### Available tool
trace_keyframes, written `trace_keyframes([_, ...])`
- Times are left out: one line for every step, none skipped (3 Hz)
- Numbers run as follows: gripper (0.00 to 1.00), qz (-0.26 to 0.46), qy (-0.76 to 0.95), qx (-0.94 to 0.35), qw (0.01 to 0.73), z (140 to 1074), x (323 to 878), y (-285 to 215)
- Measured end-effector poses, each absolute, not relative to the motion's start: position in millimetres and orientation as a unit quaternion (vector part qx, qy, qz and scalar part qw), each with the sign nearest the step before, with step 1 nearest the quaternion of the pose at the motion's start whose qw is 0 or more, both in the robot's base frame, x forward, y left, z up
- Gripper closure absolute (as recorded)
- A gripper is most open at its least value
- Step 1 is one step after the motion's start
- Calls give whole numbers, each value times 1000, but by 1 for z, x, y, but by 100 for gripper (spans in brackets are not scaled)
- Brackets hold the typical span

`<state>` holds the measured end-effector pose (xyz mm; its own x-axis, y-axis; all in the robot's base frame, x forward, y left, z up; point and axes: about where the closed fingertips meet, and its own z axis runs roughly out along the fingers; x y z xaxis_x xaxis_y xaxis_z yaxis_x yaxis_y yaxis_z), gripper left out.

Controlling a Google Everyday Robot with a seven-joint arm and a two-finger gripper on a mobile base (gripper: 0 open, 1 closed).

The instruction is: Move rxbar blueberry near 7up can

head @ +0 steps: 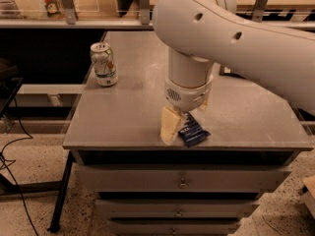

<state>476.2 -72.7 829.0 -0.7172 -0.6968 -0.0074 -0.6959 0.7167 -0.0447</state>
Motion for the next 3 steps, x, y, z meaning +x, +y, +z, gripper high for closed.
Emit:
trace_keyframes([23,-24,926,-376,19,807,509,-85])
trace_keyframes([29,-26,925,-378,21,805,518,-87])
trace_keyframes([45,-26,925,-378,21,809,518,-87])
